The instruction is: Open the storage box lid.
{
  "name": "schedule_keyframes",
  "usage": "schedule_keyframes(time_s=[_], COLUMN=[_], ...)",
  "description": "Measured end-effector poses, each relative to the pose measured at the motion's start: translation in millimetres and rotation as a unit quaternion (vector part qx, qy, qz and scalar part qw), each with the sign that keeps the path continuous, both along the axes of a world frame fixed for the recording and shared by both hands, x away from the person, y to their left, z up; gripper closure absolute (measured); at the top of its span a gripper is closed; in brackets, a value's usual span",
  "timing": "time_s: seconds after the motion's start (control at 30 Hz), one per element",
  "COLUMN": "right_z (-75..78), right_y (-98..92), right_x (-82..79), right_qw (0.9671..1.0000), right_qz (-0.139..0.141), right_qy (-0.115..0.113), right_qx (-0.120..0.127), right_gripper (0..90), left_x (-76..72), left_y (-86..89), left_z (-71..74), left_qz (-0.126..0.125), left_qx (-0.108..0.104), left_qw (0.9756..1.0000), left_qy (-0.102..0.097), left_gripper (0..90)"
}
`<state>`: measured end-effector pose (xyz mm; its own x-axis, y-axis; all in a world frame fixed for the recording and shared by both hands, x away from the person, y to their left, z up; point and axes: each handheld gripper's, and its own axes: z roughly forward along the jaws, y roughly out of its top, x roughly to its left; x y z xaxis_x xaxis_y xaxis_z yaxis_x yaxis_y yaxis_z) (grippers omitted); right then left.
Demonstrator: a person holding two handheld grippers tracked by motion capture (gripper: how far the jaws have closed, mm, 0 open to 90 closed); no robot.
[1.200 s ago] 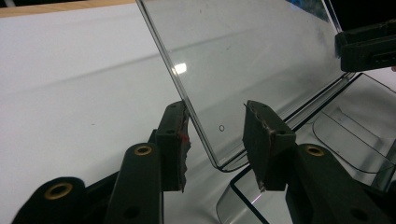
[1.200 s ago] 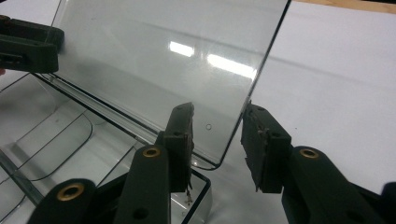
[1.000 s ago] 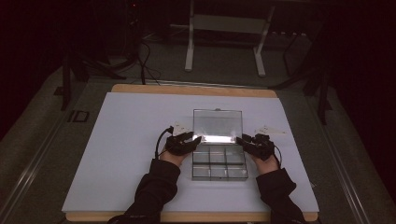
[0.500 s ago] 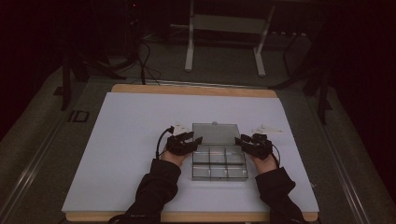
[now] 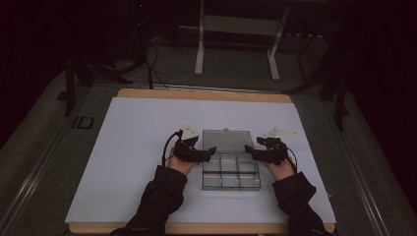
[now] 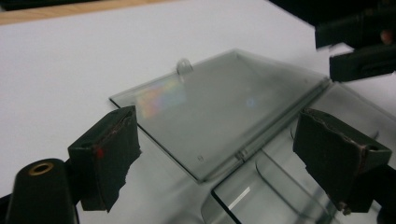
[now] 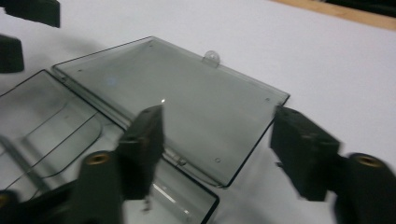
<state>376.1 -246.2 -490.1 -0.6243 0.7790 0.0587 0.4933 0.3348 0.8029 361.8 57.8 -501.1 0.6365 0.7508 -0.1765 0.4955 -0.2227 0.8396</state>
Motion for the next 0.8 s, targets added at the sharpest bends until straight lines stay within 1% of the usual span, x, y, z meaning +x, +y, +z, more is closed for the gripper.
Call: schedule_keyframes(time_s=[0.03, 0.07, 0.1, 0.13, 0.17, 0.2, 0.23, 0.3, 0.33, 0.43, 0.5, 0.63, 0.7, 0.8], right_z=[-0.3, -0.7, -0.7, -1.3, -1.1, -1.2, -0.8, -0.4, 0.4, 1.3, 1.8, 2.4, 1.8, 0.0], right_y=[-0.6, -0.9, -0.9, -2.6, -4.1, -5.1, -5.8, -6.8, -10.5, -14.4, -17.9, -26.0, -29.6, -34.3], right_x=[0.0, -0.3, -0.3, -1.6, -2.1, -2.6, -3.8, -4.6, -7.3, -11.0, -13.3, -16.8, -18.8, -22.5], right_qw=[1.0000, 0.9999, 0.9999, 0.9999, 0.9998, 0.9998, 0.9998, 0.9998, 0.9999, 0.9999, 0.9998, 0.9999, 0.9999, 0.9999], right_qz=[0.005, 0.009, 0.009, 0.014, 0.013, 0.010, 0.010, 0.010, 0.011, 0.016, 0.017, 0.012, 0.012, 0.007], right_qy=[0.005, 0.007, 0.007, 0.009, 0.014, 0.013, 0.011, 0.011, 0.007, -0.005, -0.010, -0.007, -0.006, -0.009], right_qx=[-0.001, -0.006, -0.006, 0.002, 0.012, 0.014, 0.011, 0.011, 0.011, -0.001, -0.003, -0.001, -0.003, -0.012], right_gripper=[28.4, 26.3, 26.3, 23.3, 23.3, 22.4, 20.7, 20.7, 20.2, 18.9, 18.0, 18.0, 18.0, 17.2], left_x=[-0.6, -3.1, -3.1, -4.7, -6.2, -7.4, -8.8, -8.8, -13.9, -19.4, -23.1, -29.6, -33.1, -38.7], left_y=[-1.1, -4.3, -4.3, -5.3, -5.8, -6.0, -5.8, -5.8, -3.2, 0.9, 4.3, 12.7, 16.7, 22.6], left_z=[0.1, 0.1, 0.1, 0.0, 0.0, 0.4, 0.8, 0.8, 3.5, 5.2, 5.4, 4.6, 4.3, 3.8], left_qz=[-0.006, -0.019, -0.019, -0.020, -0.024, -0.026, -0.027, -0.027, -0.037, -0.040, -0.041, -0.043, -0.042, -0.043], left_qx=[0.004, 0.017, 0.017, 0.020, 0.021, 0.023, 0.022, 0.022, 0.022, 0.020, 0.021, 0.018, 0.016, 0.020], left_qw=[1.0000, 0.9997, 0.9997, 0.9996, 0.9995, 0.9994, 0.9994, 0.9994, 0.9989, 0.9988, 0.9987, 0.9987, 0.9987, 0.9986], left_qy=[0.001, 0.003, 0.003, 0.000, -0.003, -0.005, -0.007, -0.007, -0.015, -0.019, -0.021, -0.020, -0.021, -0.023], left_gripper=[10.0, 8.8, 8.8, 8.8, 8.8, 8.8, 8.8, 8.8, 8.8, 8.8, 8.8, 8.8, 8.8, 8.8])
